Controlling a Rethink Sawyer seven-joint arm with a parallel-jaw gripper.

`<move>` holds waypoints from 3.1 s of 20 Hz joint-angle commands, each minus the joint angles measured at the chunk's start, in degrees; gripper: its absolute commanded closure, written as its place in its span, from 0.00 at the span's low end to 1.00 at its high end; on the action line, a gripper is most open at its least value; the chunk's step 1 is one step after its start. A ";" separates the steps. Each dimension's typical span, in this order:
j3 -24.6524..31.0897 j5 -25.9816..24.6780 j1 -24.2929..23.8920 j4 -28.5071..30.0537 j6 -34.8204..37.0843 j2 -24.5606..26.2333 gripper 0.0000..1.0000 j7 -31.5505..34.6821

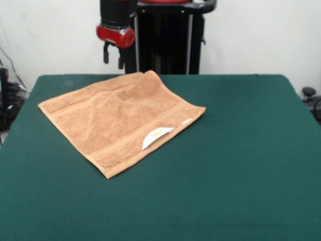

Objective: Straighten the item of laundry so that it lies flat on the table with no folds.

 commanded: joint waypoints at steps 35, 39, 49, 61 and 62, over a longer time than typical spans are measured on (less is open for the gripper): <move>1.76 -20.47 10.39 -12.00 3.72 7.98 0.00 4.99; 0.06 -17.54 13.74 -11.50 2.71 9.00 0.00 6.84; 5.73 -17.64 11.16 -11.34 9.01 5.34 0.00 4.98; 7.84 -15.38 10.81 -11.55 10.74 4.72 0.00 5.43; 7.42 -15.00 11.34 -11.66 10.15 5.06 0.00 5.74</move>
